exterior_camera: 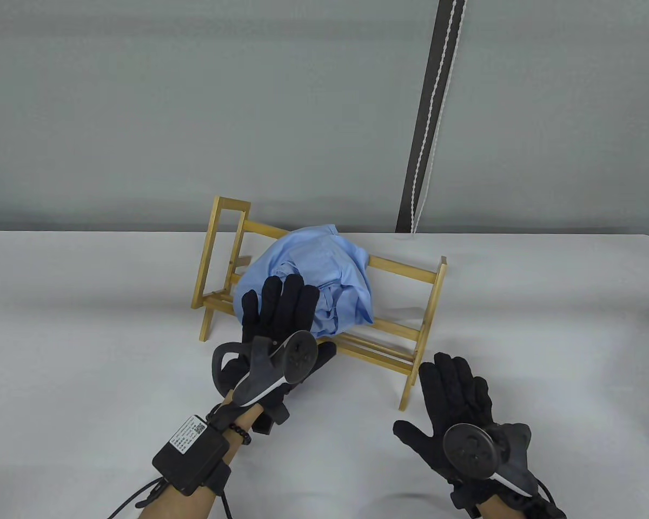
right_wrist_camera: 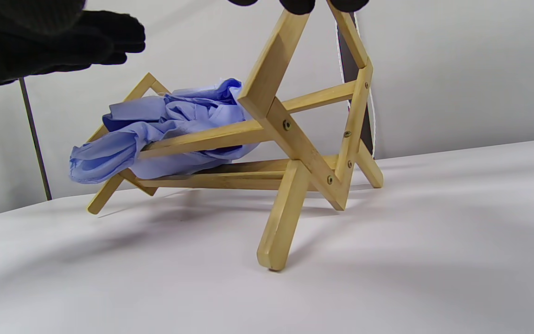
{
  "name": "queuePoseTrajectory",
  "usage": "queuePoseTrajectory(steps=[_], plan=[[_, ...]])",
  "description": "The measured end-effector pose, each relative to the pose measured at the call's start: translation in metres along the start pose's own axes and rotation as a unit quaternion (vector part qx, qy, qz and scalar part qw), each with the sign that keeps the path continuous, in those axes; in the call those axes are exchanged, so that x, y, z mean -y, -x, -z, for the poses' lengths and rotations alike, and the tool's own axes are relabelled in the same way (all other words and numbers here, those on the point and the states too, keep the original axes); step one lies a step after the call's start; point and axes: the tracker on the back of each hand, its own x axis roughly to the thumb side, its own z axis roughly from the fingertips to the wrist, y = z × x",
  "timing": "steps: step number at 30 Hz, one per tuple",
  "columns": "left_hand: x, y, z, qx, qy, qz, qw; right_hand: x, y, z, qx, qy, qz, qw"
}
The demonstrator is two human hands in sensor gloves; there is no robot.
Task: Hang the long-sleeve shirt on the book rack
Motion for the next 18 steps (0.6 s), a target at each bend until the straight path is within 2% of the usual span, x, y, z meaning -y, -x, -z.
queuePoseTrajectory(steps=[18], plan=[[0.006,0.003,-0.05,0.023,-0.001,0.001,1.0,-0.003,-0.005,0.001,-0.003,-0.006,-0.012,1.0]])
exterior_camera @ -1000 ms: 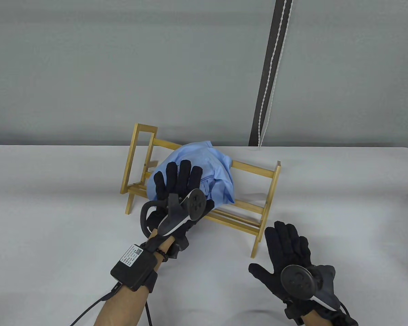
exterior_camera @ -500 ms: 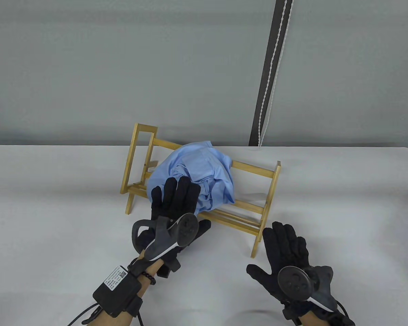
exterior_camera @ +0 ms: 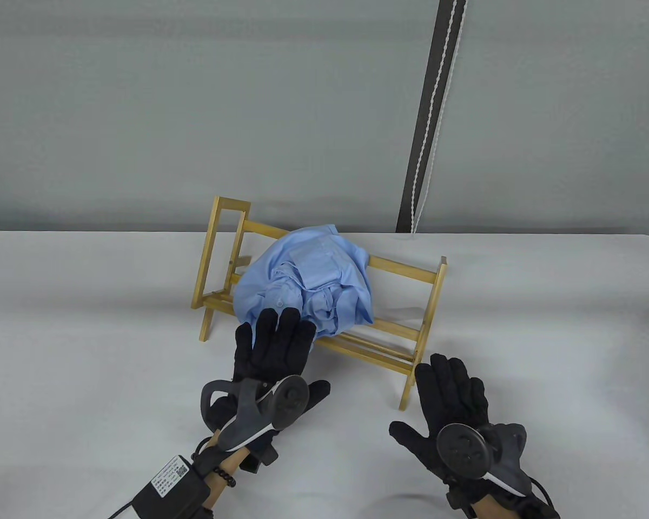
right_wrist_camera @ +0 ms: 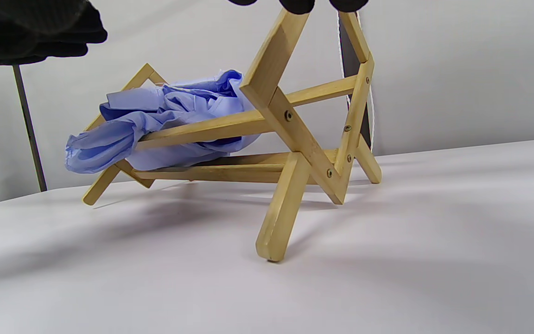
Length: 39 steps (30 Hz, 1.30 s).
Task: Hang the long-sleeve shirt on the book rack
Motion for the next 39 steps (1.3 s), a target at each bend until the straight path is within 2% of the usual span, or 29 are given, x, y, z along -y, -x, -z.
queuePoseTrajectory(steps=[22,39], plan=[[0.014,0.012,-0.051,-0.001,0.027,0.002,1.0,-0.003,-0.004,0.002,-0.003,-0.005,-0.011,1.0],[0.033,0.018,-0.061,-0.008,0.042,-0.021,0.999,-0.006,-0.007,0.002,-0.007,0.001,-0.029,1.0]])
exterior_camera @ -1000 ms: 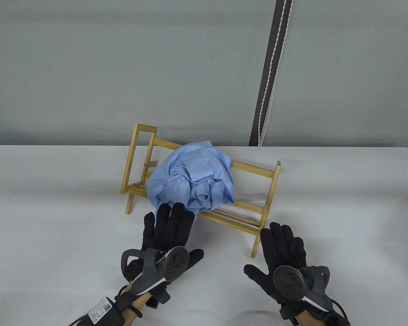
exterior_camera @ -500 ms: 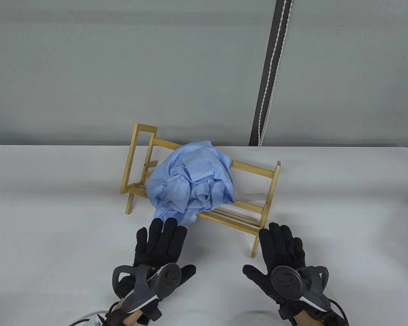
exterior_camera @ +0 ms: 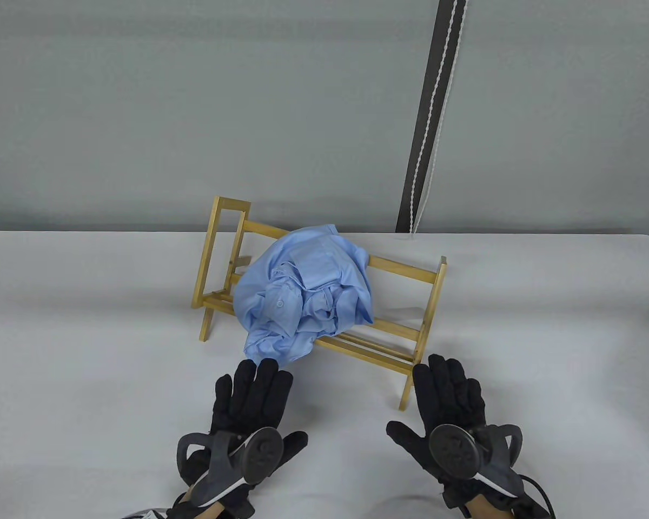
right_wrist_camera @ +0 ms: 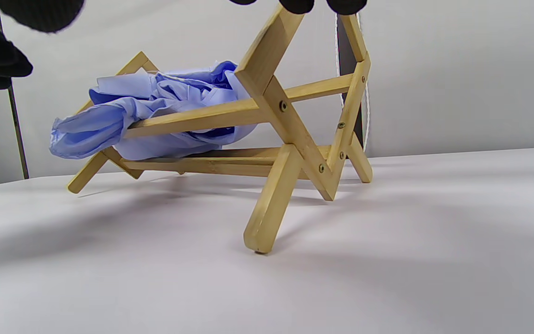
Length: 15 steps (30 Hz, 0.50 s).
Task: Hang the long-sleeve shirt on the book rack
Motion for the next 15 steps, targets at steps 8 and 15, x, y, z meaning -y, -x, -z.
queuePoseTrajectory(steps=[8,15], plan=[[0.0036,0.0003,0.0033,-0.002,0.01,-0.011,1.0,-0.0021,0.0,-0.0009,-0.002,-0.003,-0.011,1.0],[0.0045,0.0011,0.0059,-0.009,0.007,-0.012,1.0,-0.0032,0.0005,-0.0007,0.004,-0.007,-0.003,1.0]])
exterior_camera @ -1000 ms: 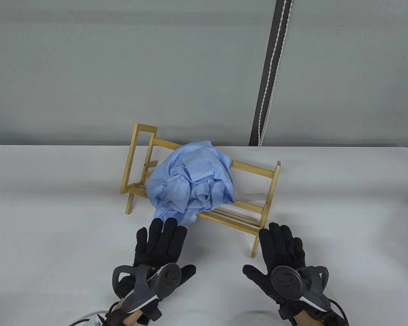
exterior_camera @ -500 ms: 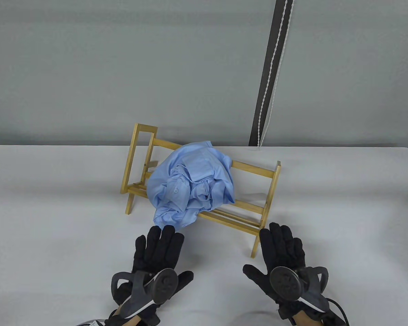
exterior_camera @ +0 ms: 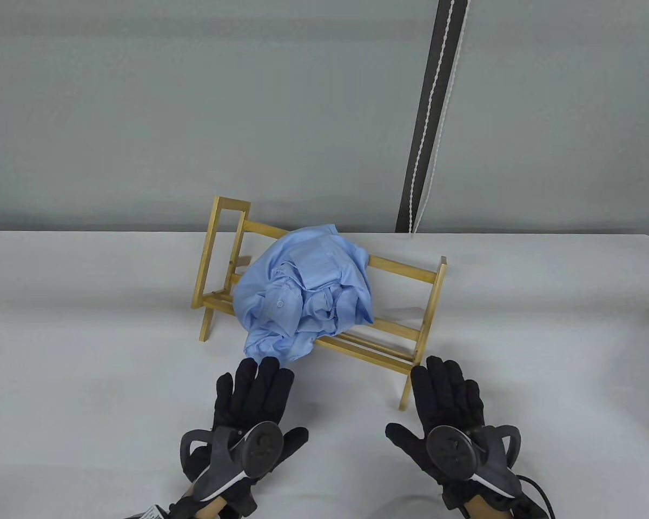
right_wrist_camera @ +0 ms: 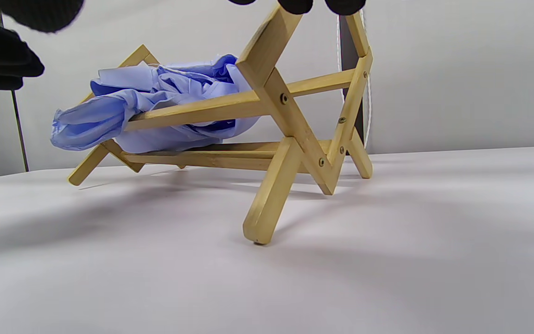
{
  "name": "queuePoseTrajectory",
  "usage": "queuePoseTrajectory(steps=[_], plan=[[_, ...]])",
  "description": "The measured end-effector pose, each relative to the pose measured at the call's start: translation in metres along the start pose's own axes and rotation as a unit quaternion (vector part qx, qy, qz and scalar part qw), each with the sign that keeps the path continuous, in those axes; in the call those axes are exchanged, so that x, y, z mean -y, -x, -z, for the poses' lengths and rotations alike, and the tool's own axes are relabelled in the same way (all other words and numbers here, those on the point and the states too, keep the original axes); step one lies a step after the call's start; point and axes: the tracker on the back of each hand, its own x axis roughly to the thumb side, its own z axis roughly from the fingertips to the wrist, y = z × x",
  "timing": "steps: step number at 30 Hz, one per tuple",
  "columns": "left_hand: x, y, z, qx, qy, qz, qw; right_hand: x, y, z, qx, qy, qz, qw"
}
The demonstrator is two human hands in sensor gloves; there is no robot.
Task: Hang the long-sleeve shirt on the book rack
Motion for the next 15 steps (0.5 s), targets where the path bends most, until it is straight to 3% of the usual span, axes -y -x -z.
queuePoseTrajectory(steps=[15], plan=[[0.0013,0.004,0.0009,-0.01,0.005,-0.005,1.0,-0.001,0.0008,-0.0014,0.005,-0.001,0.001,1.0]])
